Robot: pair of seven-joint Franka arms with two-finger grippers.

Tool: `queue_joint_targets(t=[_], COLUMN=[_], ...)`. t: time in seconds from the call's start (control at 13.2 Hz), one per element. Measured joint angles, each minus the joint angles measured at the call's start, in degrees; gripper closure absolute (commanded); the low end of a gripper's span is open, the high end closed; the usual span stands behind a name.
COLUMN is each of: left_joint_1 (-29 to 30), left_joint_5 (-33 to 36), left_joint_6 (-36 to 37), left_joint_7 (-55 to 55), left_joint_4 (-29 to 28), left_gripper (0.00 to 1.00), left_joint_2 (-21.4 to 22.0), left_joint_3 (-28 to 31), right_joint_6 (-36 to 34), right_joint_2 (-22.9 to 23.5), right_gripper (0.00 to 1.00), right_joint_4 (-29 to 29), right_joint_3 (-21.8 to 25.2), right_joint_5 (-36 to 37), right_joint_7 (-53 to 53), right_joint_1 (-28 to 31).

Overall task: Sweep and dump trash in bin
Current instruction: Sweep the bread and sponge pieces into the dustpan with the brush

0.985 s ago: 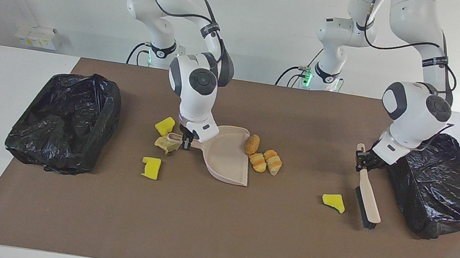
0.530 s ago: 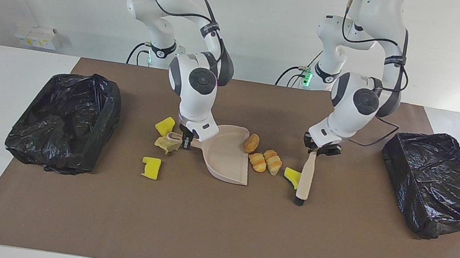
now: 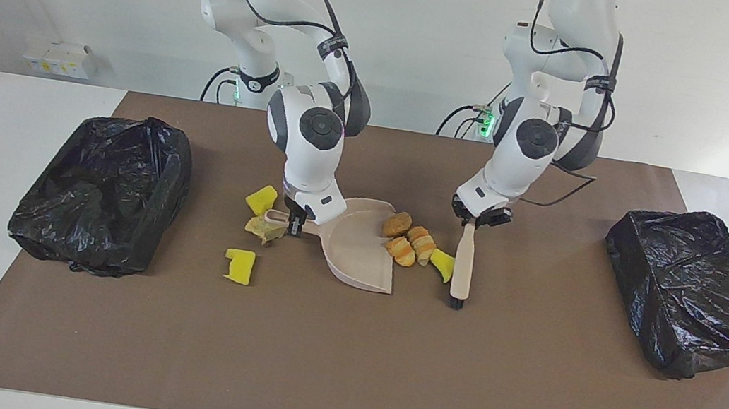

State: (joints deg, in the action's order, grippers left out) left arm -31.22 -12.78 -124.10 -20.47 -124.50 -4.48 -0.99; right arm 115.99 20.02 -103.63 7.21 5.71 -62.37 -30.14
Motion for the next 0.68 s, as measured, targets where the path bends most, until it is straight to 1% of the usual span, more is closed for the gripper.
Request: queue_joint_targets(t=[0.38,0.53,0.68], left_joint_1=[-8.9,-10.1,-9.8], left_joint_5=[-6.1,-6.7,-6.7], left_joint_6=[-6.4,-7.1,-6.6], left_joint_7=[-2.4,-3.3,-4.4], left_joint_4=[-0.3,-0.3,-0.4], left_gripper=[1.0,1.0,1.0], left_joint_2=[-0.1,-0.1,-0.1], left_joint_3=[-0.1,0.0,0.9], right_joint_6=[0.0,0.0,0.0], right_joint_2=[0.0,0.0,0.0], right_gripper=[1.0,1.0,1.0], right_joint_4=[0.0,-0.1,-0.1], right_joint_3=[0.0,0.0,0.0], right_joint_5=[0.0,0.0,0.0], right_joint_7=[0.0,0.0,0.0], right_joint_1=[0.0,0.0,0.0])
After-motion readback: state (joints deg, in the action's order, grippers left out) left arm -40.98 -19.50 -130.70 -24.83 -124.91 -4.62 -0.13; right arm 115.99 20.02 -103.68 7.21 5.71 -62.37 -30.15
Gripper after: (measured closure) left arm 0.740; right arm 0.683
